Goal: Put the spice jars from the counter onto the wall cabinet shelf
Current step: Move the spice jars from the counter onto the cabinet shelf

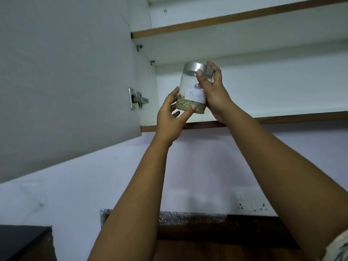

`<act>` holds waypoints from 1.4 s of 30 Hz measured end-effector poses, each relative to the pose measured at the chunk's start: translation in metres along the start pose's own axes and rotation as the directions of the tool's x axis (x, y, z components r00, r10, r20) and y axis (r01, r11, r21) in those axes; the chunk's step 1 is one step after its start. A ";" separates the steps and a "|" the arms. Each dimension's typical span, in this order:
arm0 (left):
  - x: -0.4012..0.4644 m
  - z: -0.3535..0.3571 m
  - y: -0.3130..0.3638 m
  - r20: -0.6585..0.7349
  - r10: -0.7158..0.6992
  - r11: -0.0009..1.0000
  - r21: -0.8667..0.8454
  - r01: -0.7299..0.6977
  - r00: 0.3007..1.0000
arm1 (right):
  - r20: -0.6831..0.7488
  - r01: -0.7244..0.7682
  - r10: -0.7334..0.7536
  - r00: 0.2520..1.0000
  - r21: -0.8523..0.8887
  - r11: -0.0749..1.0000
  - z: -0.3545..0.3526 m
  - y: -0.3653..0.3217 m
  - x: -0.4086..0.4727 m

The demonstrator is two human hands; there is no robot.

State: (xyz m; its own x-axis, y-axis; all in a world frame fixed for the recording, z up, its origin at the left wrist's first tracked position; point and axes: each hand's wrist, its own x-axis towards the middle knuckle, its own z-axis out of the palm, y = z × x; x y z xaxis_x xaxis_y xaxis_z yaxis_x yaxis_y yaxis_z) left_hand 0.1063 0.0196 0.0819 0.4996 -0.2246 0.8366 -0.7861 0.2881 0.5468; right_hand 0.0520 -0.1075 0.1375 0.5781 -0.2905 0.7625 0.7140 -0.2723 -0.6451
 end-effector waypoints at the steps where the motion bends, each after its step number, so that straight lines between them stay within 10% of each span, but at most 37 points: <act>1: 0.007 -0.003 -0.008 0.006 0.009 0.997 0.080 -0.009 1.000 | 0.021 -0.027 0.027 0.999 -0.025 0.999 0.000 0.003 0.009; 5: 0.007 -0.018 -0.051 -0.079 0.292 0.655 0.742 -0.139 0.953 | 0.139 -0.014 0.092 0.986 -0.482 0.876 0.004 0.034 0.028; 11: -0.015 -0.041 -0.106 -0.064 0.392 0.502 0.851 -0.155 0.918 | 0.191 -0.076 0.239 0.952 -0.608 0.790 0.023 0.056 0.061; 42: -0.002 -0.044 -0.131 -0.061 0.488 0.470 0.859 -0.202 0.871 | 0.315 0.139 0.154 0.936 -0.735 0.664 0.081 0.107 0.095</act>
State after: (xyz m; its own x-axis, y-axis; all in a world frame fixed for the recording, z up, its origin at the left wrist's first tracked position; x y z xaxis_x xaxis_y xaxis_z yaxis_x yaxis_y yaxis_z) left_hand 0.2246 0.0236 0.0100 0.0740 0.0021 0.9973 -0.7830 -0.6192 0.0594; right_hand 0.2150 -0.0895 0.1449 0.7756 -0.0247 0.6307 0.2636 -0.8953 -0.3592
